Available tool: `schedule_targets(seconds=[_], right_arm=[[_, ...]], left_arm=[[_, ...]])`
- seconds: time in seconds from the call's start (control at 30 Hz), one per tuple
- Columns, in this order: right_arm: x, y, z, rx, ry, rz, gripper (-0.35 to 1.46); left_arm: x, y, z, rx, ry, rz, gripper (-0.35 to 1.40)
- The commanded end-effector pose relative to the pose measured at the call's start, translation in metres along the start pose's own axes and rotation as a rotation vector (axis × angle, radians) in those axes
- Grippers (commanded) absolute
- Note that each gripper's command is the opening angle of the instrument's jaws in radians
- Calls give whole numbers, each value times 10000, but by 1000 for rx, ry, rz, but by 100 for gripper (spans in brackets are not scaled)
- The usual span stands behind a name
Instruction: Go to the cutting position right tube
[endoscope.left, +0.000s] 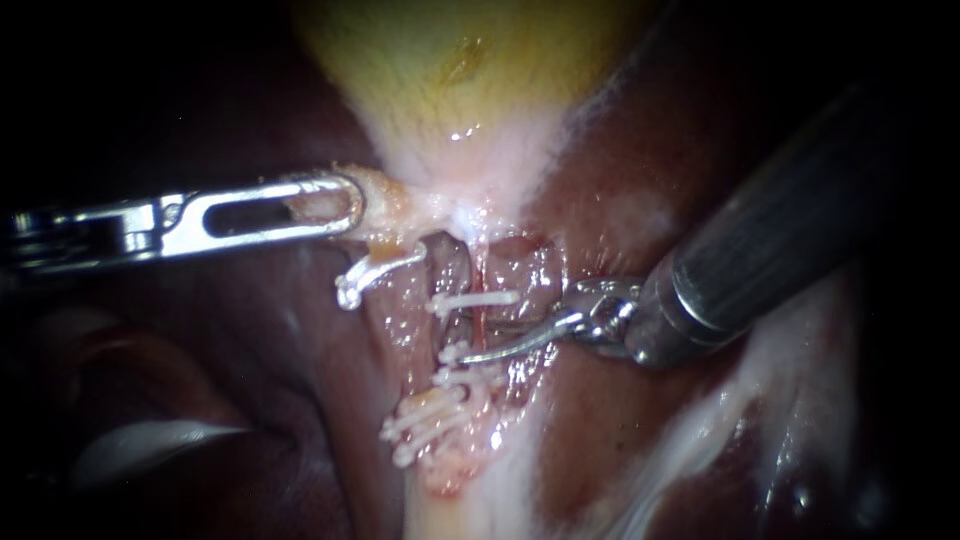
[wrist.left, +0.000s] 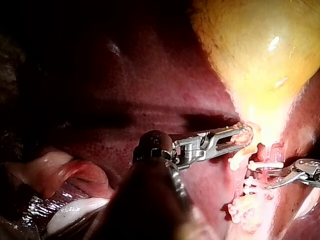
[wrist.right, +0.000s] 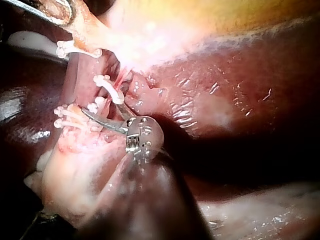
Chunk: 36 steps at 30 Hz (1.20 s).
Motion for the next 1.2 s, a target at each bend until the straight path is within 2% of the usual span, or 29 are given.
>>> schedule_targets(seconds=[0.03, 0.3, 0.53, 0.7, 0.9, 1.1, 1.2], right_arm=[[0, -1, 1, 14, 9, -7, 140], [9, -2, 14, 158, 95, -24, 141], [16, -6, 30, 222, 123, -37, 141], [20, -7, 38, 231, 139, -38, 141], [21, -2, 48, 234, 164, -42, 141], [28, 5, 54, 216, 221, -40, 143], [30, 6, 57, 215, 229, -45, 143]], left_arm=[[0, 0, 0, 0, 0, 0, -35], [0, 0, 1, 0, 0, 0, -35], [1, 0, 1, -1, -1, 0, -35], [1, 0, 1, -1, -1, 0, -35], [1, 0, 2, -1, -1, 0, -35], [1, 0, 2, -1, -1, 0, -35], [1, 0, 2, -1, -1, 0, -35]])
